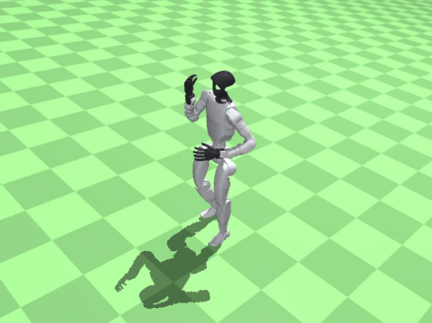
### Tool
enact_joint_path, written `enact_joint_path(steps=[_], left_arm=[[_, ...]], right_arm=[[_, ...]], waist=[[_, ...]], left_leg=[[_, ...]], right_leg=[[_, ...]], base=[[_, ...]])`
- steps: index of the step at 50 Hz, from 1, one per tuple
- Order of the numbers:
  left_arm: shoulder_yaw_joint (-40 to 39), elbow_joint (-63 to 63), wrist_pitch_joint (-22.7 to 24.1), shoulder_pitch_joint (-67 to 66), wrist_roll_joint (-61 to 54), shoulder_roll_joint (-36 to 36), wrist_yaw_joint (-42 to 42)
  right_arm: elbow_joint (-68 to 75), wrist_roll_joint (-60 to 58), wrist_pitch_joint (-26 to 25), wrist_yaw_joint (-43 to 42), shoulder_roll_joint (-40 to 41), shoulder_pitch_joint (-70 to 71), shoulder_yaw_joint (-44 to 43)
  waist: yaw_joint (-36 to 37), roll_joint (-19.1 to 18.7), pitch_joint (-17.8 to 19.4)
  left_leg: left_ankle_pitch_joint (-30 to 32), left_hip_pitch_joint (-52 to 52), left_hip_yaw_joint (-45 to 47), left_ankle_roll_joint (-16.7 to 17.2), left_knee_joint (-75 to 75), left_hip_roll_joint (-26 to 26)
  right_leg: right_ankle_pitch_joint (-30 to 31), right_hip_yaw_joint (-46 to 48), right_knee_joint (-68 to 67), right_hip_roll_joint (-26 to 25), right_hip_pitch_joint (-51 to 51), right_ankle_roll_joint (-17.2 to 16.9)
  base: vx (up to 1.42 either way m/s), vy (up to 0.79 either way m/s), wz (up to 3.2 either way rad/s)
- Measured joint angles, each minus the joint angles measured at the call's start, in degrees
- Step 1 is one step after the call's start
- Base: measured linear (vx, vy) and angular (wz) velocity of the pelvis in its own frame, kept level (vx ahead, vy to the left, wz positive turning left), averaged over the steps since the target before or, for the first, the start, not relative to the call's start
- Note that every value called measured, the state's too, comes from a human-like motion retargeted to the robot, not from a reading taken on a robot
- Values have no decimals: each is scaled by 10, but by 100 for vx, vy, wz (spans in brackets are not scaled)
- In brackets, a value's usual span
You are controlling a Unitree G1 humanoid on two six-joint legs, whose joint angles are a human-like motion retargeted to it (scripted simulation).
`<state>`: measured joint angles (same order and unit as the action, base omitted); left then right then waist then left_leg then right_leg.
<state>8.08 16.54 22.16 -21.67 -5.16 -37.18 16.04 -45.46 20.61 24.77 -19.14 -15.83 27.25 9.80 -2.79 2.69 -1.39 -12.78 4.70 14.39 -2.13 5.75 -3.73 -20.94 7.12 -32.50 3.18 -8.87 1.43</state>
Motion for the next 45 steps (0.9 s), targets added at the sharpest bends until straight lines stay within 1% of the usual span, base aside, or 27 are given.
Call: enact_joint_path(steps=[2, 3, 5, 6, 7, 10, 12, 13, 14, 15, 17, 18, 20, 23, 25, 26, 28, 30, 32, 33, 35, 37, 38, 40, 42, 43, 45], left_arm=[[-47, 18, 3, -114, -59, -8, -46], [-69, 29, 2, -154, -73, -4, -64], [-100, 47, 6, -190, -80, 10, -95], [-105, 54, 8, -169, -70, 36, -101], [-109, 60, 9, -137, -55, 67, -100], [-120, 82, 1, 43, 29, 177, -37], [-127, 99, -20, 214, 139, 234, 27], [-131, 112, -43, 304, 185, 245, 53], [-131, 128, -69, 383, 231, 242, 69], [-129, 148, -95, 457, 276, 231, 81], [-139, 187, -126, 547, 305, 198, 103], [-143, 206, -127, 572, 313, 184, 117], [-135, 228, -131, 601, 304, 163, 166], [-92, 244, -95, 566, 225, 169, 194], [-75, 248, -68, 512, 151, 180, 164], [-76, 247, -56, 476, 117, 185, 133], [-85, 242, -39, 399, 63, 192, 66], [-86, 220, -30, 323, 33, 195, 22], [-61, 165, -24, 269, 13, 193, 21], [-45, 127, -26, 248, 4, 192, 29], [-27, 53, -28, 188, 27, 184, 24], [-38, 19, -44, 104, 37, 162, 19], [-55, 16, -45, 54, 49, 150, 20], [-100, 28, -33, -53, 55, 136, 23], [-143, 52, -24, -146, 42, 135, 19], [-155, 64, -30, -169, 35, 138, 14], [-169, 92, -39, -191, -4, 142, 3]], right_arm=[[-28, 12, 6, -3, -6, -8, 6], [-38, 3, 6, -2, -9, -21, 5], [-47, -23, 4, 9, -12, -74, -6], [-47, -31, 3, 21, -18, -108, -12], [-43, -38, -1, 32, -25, -142, -16], [6, -47, -21, 64, -50, -260, -34], [78, -62, -31, 88, -58, -344, -35], [117, -57, -44, 97, -67, -381, -34], [146, -49, -50, 116, -68, -420, -35], [172, -40, -54, 140, -66, -460, -37], [172, 6, -66, 129, -100, -527, -45], [162, 15, -59, 135, -110, -554, -53], [138, 8, -56, 122, -140, -590, -84], [121, 0, -61, 129, -142, -589, -109], [116, -1, -69, 124, -125, -556, -99], [118, -5, -68, 125, -115, -525, -85], [131, -10, -63, 131, -96, -444, -53], [149, -5, -54, 134, -78, -340, -17], [155, -5, -43, 96, -51, -208, 4], [150, -7, -38, 61, -36, -134, 8], [128, -77, -23, 15, -12, 1, -17], [76, -76, -6, -13, 15, 75, -31], [55, -127, -11, -26, 11, 88, -48], [2, -138, 9, -31, 0, 40, -51], [-18, -96, 22, 5, -33, -88, -41], [-5, -72, 15, 22, -59, -149, -35], [61, -17, -21, 70, -97, -269, -23]], waist=[[20, 29, -14], [29, 49, -15], [48, 97, -14], [53, 109, 0], [56, 116, 20], [54, 94, 105], [38, 69, 151], [24, 57, 174], [13, 53, 175], [4, 55, 166], [-37, 53, 139], [-56, 53, 121], [-91, 58, 86], [-94, 67, 38], [-69, 56, 23], [-55, 42, 25], [-36, 11, 40], [-27, -24, 65], [-18, -30, 102], [-14, -23, 127], [-8, -7, 164], [21, 21, 201], [39, 39, 220], [75, 64, 254], [90, 61, 267], [92, 51, 273], [82, 37, 267]], left_leg=[[51, -2, 19, 9, -14, 27], [56, 0, 34, 0, -1, 43], [12, 33, 64, -47, 109, 69], [-29, 72, 63, -65, 231, 69], [-66, 108, 55, -77, 349, 68], [-144, 174, -6, -63, 651, 65], [-191, 194, -33, -70, 789, 42], [-210, 197, -46, -75, 838, 25], [-225, 210, -49, -80, 870, 11], [-240, 228, -49, -86, 894, -2], [-241, 222, -57, -69, 854, -8], [-237, 208, -60, -57, 807, -4], [-219, 167, -61, -42, 670, 17], [-166, 80, -41, -19, 383, 48], [-110, 20, -47, 0, 186, 57], [-77, -1, -67, 8, 112, 52], [-27, -31, -107, 21, 14, 33], [-37, -35, -123, 29, -5, -3], [-122, -20, -117, 3, 36, -17], [-172, -4, -116, -24, 77, -13], [-273, 88, -109, -53, 250, -7], [-294, 137, -96, -95, 326, 9], [-289, 142, -85, -100, 328, 16], [-261, 118, -57, -78, 279, 19], [-198, 73, -46, -43, 187, 16], [-160, 55, -46, -30, 142, 13], [-85, 37, -52, -8, 71, 13]], right_leg=[[85, -43, 184, 1, 46, -46], [124, -83, 243, 7, 56, -64], [174, -168, 306, 32, 58, -87], [167, -190, 315, 45, 63, -85], [150, -204, 321, 55, 72, -80], [26, -179, 317, 61, 131, -34], [-69, -152, 211, 37, 109, 3], [-99, -141, 172, 23, 103, 32], [-126, -127, 95, 17, 60, 35], [-152, -112, -1, 14, -2, 25], [-130, -82, 46, 17, 3, 19], [-102, -67, 87, 20, 15, 2], [-18, -42, 191, 31, 49, -30], [118, -36, 277, 40, 56, -62], [171, -34, 294, 25, 48, -70], [170, -31, 285, 10, 46, -63], [136, -25, 229, -22, 36, -42], [62, -13, 80, -50, -10, -19], [-13, -8, -121, -43, -85, -11], [-45, -13, -209, -30, -118, -7], [-106, -29, -350, -7, -183, 9], [-129, -62, -407, 3, -220, 27], [-132, -76, -408, 7, -227, 30], [-131, -86, -354, 14, -204, 23], [-113, -54, -218, 19, -141, 6], [-93, -30, -132, 18, -104, -3], [-31, 14, 50, 10, -37, -22]], base=[[-3, -13, -96], [-9, -13, -68], [-13, -11, -36], [-17, -6, -3], [-21, -3, 14], [-24, -2, 45], [-29, -4, 85], [-28, -5, 106], [-24, -6, 111], [-14, -7, 123], [-2, -6, 142], [7, -4, 139], [9, -1, 117], [3, 5, 20], [-8, 7, -80], [-14, 7, -105], [-21, 6, -93], [-29, 7, -63], [-37, 7, -32], [-40, 5, -12], [-37, 3, -10], [-26, -1, -63], [-12, -4, -91], [2, -6, -85], [9, -9, -27], [7, -10, 21], [3, -13, 56]])
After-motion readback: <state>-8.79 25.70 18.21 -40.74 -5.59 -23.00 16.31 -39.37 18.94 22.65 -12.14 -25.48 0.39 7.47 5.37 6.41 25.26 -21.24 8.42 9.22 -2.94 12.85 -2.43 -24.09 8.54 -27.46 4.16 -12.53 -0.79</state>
